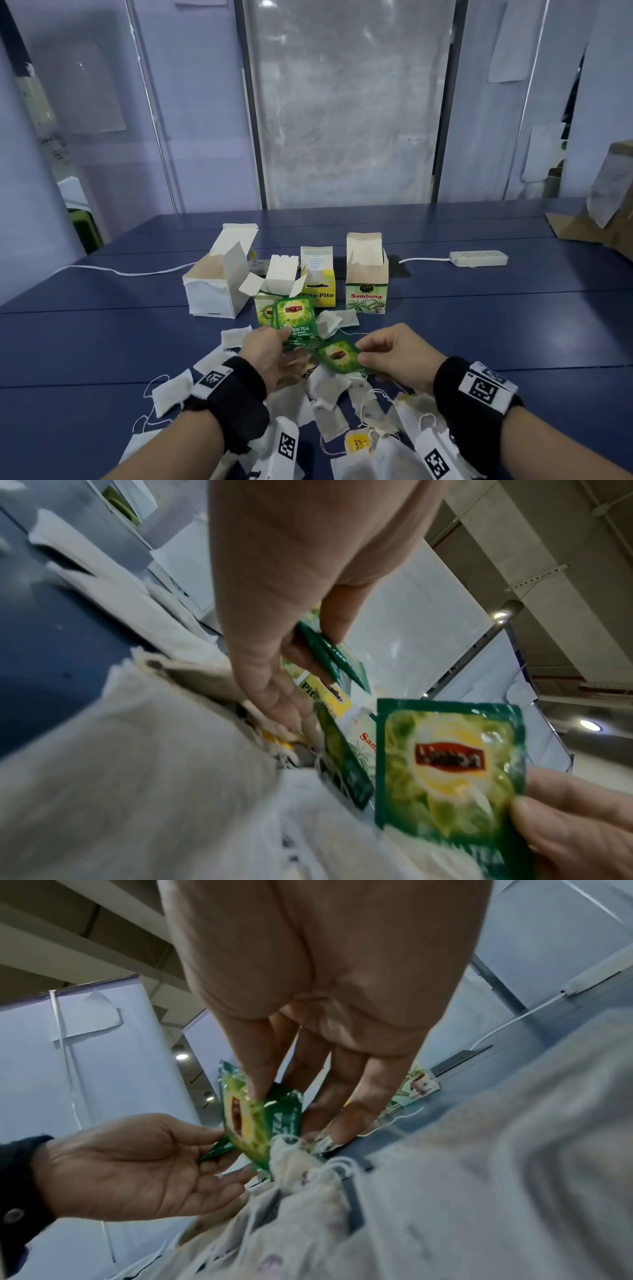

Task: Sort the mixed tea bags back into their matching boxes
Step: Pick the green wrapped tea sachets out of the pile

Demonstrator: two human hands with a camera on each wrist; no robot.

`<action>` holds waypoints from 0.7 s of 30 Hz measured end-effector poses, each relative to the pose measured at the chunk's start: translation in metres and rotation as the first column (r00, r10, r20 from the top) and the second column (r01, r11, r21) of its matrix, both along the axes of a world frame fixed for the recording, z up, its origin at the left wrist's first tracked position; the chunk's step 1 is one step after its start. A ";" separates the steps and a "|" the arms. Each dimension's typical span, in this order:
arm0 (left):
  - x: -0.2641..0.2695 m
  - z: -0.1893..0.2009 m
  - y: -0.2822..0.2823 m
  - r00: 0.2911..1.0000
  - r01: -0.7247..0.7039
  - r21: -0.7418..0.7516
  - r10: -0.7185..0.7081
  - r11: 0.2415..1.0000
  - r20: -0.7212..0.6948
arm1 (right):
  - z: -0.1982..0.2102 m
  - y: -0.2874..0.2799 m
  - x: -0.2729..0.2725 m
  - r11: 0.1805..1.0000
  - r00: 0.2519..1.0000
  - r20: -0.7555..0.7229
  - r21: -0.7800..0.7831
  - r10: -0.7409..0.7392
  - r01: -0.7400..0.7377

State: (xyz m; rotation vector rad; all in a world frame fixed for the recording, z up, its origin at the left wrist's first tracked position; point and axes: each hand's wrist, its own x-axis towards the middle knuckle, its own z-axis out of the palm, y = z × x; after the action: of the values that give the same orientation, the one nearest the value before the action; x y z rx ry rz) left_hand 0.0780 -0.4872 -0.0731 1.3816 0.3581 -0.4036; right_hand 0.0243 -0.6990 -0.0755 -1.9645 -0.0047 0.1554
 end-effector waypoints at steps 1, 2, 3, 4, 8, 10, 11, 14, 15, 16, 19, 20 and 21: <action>0.001 0.001 0.005 1.000 -0.007 0.000 0.007 1.000 0.001 | 0.000 0.001 -0.001 1.000 0.999 -0.013 -0.008 0.029 -0.030; 0.002 0.003 0.008 1.000 -0.010 -0.004 0.010 1.000 0.006 | 0.000 0.003 0.000 0.999 0.999 -0.015 -0.021 0.031 -0.031; 0.002 0.004 0.011 1.000 -0.007 -0.007 0.007 1.000 0.007 | -0.001 0.004 0.001 0.999 1.000 -0.009 -0.036 0.004 -0.004; 0.002 0.005 0.013 1.000 0.004 -0.005 -0.004 1.000 0.003 | -0.003 0.004 0.004 0.998 0.999 -0.003 -0.041 -0.048 0.048; 0.000 0.007 0.012 0.999 0.042 -0.019 -0.042 0.999 -0.010 | -0.010 0.001 0.014 0.938 0.937 -0.049 0.001 -0.347 0.347; 0.000 0.008 0.010 0.999 0.040 -0.035 -0.040 0.999 -0.013 | -0.013 -0.001 0.018 0.891 0.891 -0.059 0.042 -0.449 0.452; 0.000 0.008 0.009 0.999 0.031 -0.042 -0.031 0.999 -0.015 | -0.013 -0.002 0.020 0.870 0.873 -0.054 0.069 -0.485 0.488; 0.002 0.007 0.005 1.000 0.000 -0.060 0.000 0.998 -0.008 | -0.007 -0.003 0.028 0.859 0.855 0.091 0.075 -0.511 0.506; 0.004 0.006 0.005 1.000 -0.011 -0.059 0.011 0.998 -0.004 | -0.004 -0.004 0.031 0.867 0.848 0.194 0.032 -0.494 0.497; 0.005 0.006 0.004 1.000 -0.019 -0.058 0.019 0.998 0.000 | 0.000 -0.005 0.033 0.873 0.837 0.300 -0.027 -0.457 0.487; 0.009 0.005 0.005 0.999 -0.033 -0.051 0.033 0.998 0.004 | 0.008 -0.002 0.037 0.869 0.840 0.468 -0.253 -0.274 0.425; 0.010 0.005 0.005 0.999 -0.035 -0.049 0.035 0.998 0.003 | 0.008 0.000 0.038 0.850 0.858 0.475 -0.355 -0.194 0.389; 0.010 0.005 0.006 0.999 -0.037 -0.046 0.037 0.998 0.001 | 0.007 0.002 0.040 0.818 0.882 0.460 -0.464 -0.104 0.339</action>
State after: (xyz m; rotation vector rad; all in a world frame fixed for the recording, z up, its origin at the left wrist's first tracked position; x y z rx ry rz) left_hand 0.0880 -0.4813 -0.0679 1.3289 0.3698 -0.3779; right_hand 0.0641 -0.6974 -0.0687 -2.5052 -0.0048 -0.4802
